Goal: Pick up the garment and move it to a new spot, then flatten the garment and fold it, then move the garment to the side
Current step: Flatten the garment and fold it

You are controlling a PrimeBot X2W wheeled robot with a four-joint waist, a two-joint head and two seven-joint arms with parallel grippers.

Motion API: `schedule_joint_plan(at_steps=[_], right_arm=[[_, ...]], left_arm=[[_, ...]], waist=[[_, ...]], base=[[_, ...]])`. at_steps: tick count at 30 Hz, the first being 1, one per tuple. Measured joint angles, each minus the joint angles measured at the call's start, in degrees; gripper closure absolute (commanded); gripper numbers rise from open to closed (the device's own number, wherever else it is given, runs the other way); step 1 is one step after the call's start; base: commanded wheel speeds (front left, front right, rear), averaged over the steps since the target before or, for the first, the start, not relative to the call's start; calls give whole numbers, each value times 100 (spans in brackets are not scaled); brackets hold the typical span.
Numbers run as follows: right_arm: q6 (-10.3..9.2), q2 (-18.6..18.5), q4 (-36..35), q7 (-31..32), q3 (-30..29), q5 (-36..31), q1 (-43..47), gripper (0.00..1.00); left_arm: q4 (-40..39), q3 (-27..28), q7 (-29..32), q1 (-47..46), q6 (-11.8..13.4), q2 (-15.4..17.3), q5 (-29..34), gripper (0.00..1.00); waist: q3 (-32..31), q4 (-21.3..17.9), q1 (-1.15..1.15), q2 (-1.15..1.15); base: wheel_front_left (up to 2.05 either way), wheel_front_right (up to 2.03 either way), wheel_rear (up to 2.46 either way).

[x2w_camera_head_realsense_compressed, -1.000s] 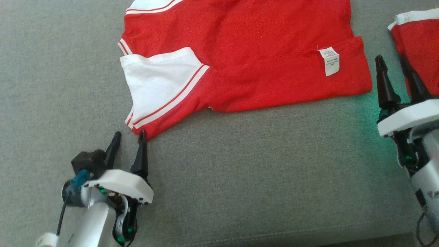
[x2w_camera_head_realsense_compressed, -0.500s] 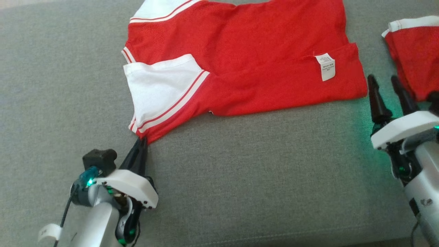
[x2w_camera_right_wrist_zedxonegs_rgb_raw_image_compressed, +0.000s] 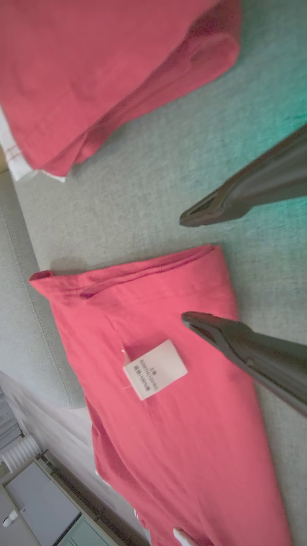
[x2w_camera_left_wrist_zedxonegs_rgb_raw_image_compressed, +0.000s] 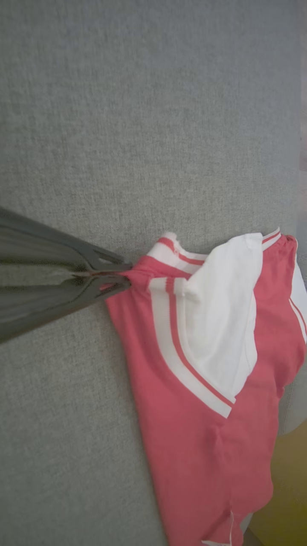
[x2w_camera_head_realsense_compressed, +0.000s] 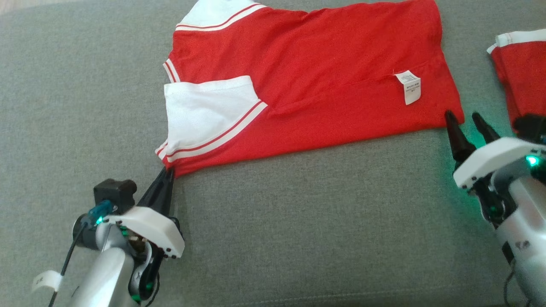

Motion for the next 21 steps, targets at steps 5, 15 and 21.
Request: schedule_joint_plan(at_steps=[5,15,21], right_arm=[[0,-2,7,-26,211,0,-297,0],[0,-27,371,-41,587,69,-523,91],[0,-87,355,-254,783,222,-547,100]], left_arm=[[-21,-35,26,-13,4,16,7,100],[-5,-111,30,-104,4,21,7,100],[51,-157,-30,-143,3,22,5,100]], waist=[[41,8,0,0],[113,66,0,0],[54,72,0,0]], base=[[0,0,0],[0,0,0],[0,0,0]])
